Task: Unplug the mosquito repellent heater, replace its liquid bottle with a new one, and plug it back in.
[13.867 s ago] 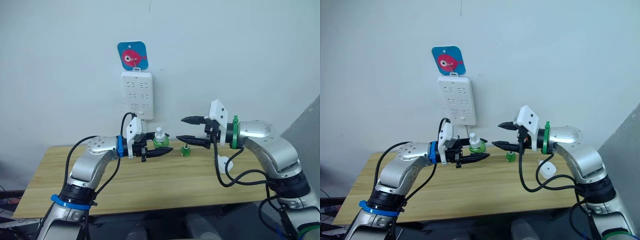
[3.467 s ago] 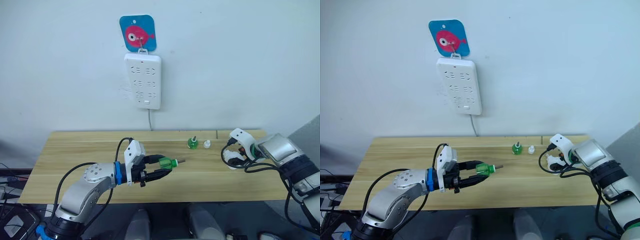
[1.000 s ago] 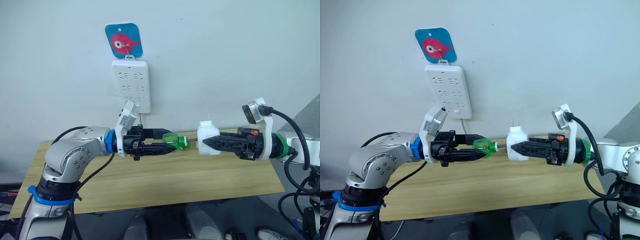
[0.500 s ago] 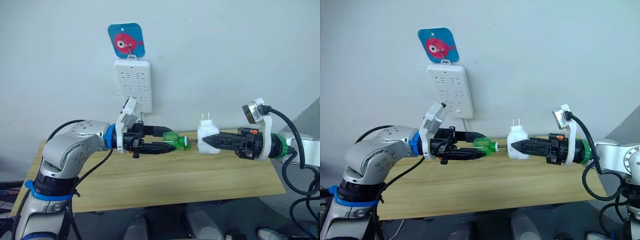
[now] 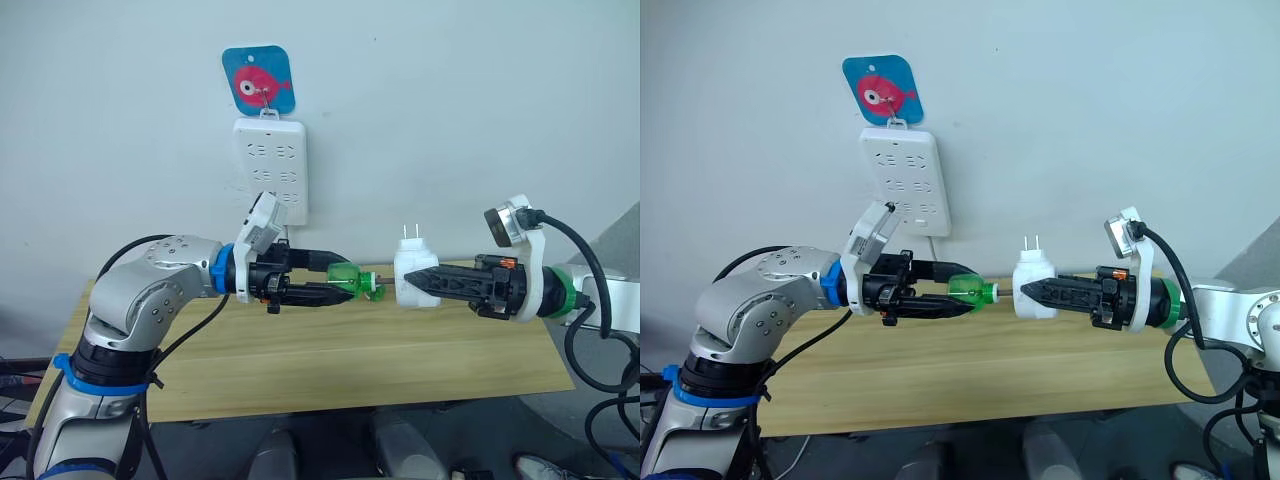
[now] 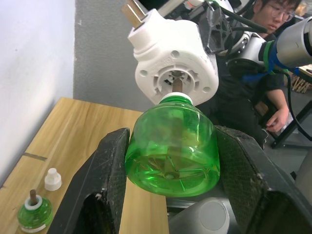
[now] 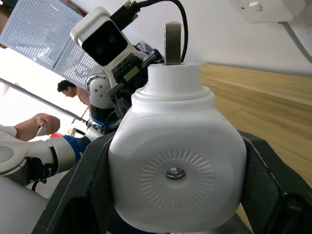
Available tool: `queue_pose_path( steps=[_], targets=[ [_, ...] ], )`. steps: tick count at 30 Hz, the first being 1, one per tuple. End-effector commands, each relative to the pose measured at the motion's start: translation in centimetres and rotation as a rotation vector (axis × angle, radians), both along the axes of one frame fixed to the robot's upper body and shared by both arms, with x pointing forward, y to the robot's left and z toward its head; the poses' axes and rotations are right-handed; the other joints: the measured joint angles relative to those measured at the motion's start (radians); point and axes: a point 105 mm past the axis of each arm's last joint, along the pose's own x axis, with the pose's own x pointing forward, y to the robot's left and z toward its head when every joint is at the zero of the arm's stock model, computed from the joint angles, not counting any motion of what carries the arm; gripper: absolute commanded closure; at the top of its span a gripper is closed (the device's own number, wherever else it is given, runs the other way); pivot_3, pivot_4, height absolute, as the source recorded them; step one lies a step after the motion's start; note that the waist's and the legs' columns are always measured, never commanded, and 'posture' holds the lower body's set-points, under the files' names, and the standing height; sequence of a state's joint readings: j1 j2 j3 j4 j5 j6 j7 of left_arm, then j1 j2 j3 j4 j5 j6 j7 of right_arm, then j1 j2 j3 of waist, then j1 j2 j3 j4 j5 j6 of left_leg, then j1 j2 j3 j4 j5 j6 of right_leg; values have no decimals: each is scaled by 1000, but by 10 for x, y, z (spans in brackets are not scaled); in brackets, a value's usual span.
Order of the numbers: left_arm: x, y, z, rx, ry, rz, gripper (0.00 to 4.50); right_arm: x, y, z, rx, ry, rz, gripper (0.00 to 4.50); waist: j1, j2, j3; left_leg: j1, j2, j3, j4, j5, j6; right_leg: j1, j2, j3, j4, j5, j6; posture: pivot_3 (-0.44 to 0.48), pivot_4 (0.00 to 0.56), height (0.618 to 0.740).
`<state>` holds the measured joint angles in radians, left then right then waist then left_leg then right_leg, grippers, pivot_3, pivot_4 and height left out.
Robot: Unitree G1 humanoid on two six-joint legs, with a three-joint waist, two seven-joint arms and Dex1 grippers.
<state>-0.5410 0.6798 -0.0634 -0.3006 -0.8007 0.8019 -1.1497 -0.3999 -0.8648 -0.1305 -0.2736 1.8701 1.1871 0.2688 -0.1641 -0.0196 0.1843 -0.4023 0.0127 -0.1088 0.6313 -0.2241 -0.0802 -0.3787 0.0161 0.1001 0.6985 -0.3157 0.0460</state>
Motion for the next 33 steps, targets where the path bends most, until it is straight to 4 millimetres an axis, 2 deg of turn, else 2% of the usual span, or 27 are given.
queue_pose_path(
  steps=[1,11,33],
  targets=[
    [-1,-4,8,-15,-45,-21,2138,-9,5,9,28,-23,43,1526,0,0,0,0,0,0,0,0,0,0,0,0,0,0,0,-162,87,733],
    [4,-5,8,-17,-60,-21,2138,-10,6,8,31,-19,44,1526,0,0,0,0,0,0,1,0,0,0,0,0,0,0,0,-163,84,733],
    [-4,-9,8,-37,-22,-71,2139,-5,2,6,28,-13,1,1526,-1,0,0,0,0,0,1,0,0,0,0,0,1,1,-1,-166,88,733]
  ],
)
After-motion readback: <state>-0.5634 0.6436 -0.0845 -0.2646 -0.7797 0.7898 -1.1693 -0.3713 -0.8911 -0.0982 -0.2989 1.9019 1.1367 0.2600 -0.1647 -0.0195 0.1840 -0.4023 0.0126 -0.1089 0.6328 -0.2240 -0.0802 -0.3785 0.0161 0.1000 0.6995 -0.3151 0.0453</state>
